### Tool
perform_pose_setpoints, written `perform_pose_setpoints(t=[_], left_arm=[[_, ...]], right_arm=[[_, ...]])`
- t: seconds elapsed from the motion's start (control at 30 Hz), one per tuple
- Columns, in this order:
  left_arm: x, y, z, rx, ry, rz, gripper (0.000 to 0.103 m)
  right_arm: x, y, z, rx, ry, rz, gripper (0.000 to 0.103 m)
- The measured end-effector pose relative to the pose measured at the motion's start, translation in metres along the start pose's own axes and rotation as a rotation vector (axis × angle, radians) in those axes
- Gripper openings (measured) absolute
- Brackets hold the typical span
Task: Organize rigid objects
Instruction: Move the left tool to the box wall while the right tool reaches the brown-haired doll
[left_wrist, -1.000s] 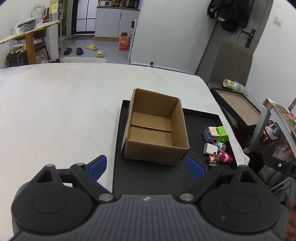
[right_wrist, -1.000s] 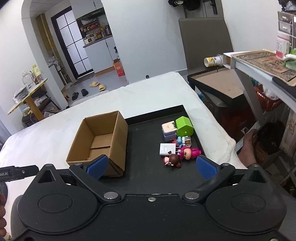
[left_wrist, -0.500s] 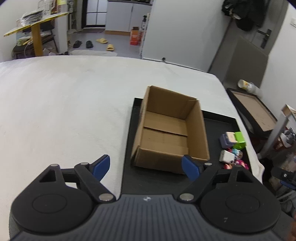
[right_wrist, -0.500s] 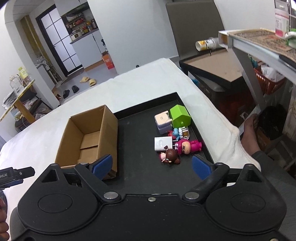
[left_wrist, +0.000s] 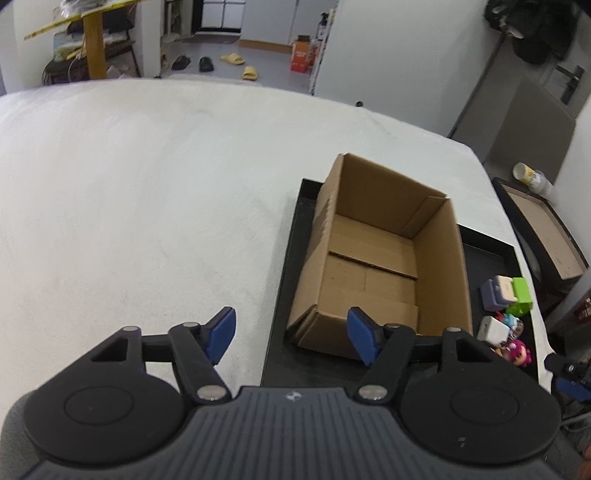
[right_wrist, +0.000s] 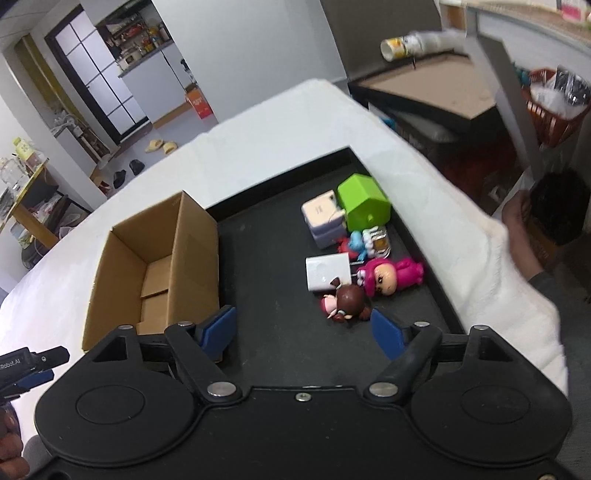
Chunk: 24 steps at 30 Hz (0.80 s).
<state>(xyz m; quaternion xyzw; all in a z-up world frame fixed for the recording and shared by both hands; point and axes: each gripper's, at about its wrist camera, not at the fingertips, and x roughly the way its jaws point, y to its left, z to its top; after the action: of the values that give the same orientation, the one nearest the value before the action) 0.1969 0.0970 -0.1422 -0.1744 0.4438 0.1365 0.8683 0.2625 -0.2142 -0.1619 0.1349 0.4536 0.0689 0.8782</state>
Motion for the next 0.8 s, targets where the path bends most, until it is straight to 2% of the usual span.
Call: perform_pose_setpoints(t=[0.4, 0.8], left_arm=[[0.035, 0.007, 0.007, -0.053, 0.018, 0.001, 0.053], [0.048, 0.007, 0.008, -0.079, 0.028, -0.037, 0.041]], right_arm=[[0.064, -0.006, 0.004, 0.003, 0.071, -0.089, 0.068], [0.097, 0.004, 0.001, -0.091, 0.088, -0.165, 0.066]])
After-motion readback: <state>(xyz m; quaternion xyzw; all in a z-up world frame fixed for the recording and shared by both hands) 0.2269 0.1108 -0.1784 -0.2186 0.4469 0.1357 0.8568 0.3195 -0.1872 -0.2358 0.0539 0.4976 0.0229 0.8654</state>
